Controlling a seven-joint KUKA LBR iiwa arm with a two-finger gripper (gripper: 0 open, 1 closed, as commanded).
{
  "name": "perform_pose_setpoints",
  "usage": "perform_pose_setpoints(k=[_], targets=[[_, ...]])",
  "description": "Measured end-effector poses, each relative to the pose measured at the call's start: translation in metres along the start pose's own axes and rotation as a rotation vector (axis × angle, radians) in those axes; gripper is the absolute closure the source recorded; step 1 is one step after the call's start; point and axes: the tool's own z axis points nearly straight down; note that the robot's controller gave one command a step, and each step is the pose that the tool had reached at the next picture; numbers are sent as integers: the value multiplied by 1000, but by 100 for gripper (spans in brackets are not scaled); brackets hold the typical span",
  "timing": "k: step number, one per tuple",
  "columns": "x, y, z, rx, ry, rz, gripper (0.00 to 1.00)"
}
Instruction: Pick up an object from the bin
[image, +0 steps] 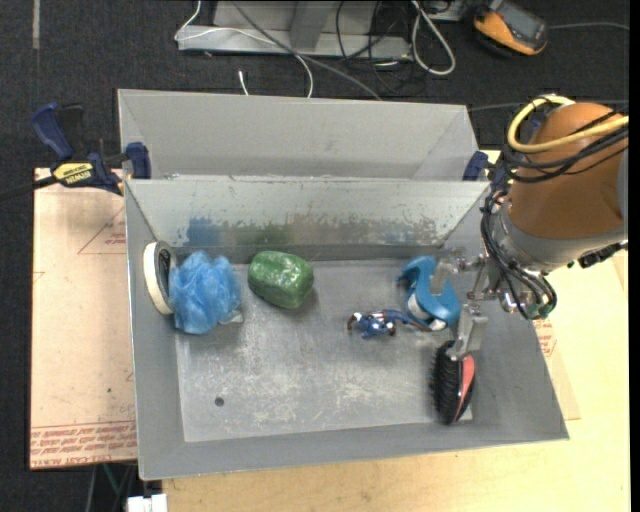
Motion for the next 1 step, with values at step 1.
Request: perform_pose_setpoints(k=[1], targets=[[-1, 1, -5, 1, -8, -3, 0]])
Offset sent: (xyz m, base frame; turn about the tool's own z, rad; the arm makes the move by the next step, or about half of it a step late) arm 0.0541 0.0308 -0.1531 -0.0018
